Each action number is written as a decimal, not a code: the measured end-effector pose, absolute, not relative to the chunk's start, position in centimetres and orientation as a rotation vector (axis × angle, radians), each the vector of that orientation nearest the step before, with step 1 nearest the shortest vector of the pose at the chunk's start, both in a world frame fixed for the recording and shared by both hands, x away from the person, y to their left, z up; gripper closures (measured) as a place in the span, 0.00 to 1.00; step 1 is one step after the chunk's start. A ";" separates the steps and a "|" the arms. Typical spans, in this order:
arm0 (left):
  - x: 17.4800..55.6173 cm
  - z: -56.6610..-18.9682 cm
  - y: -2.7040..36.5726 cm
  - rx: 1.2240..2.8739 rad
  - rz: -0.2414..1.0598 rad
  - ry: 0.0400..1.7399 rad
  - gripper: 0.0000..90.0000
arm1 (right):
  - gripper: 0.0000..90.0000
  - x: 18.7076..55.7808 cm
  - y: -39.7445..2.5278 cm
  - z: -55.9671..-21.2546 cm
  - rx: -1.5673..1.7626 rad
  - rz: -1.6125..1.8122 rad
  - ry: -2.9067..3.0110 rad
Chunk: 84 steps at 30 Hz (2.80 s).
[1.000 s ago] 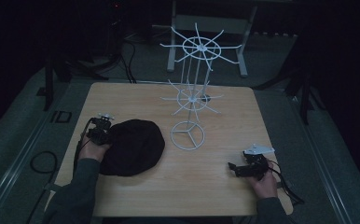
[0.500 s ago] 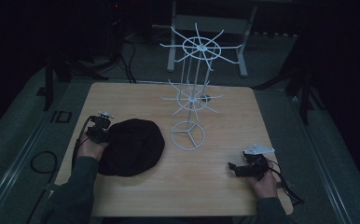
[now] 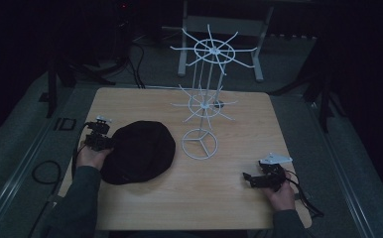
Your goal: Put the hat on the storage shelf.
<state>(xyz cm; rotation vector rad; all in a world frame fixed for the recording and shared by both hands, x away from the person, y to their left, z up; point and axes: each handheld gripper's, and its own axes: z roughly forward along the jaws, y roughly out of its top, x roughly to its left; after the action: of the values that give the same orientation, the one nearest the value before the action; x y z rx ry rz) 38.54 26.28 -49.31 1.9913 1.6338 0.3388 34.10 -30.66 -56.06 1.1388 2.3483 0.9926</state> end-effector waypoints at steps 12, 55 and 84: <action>37.8 -47.2 27.5 1.849 0.256 1.569 0.90 | 0.15 34.1 -30.7 -56.1 1.141 0.993 2.346; 35.6 -41.7 29.8 1.633 0.233 1.417 0.90 | 0.15 34.1 -30.7 -56.1 1.140 0.993 2.346; 35.4 -38.7 30.4 1.522 0.217 1.341 0.89 | 0.15 34.1 -30.7 -56.1 1.141 0.994 2.345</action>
<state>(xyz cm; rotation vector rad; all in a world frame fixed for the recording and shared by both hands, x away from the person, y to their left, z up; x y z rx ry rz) 35.37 30.36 -38.70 1.5215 1.3411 0.2169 34.10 -30.67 -56.06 1.1412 2.3449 0.9942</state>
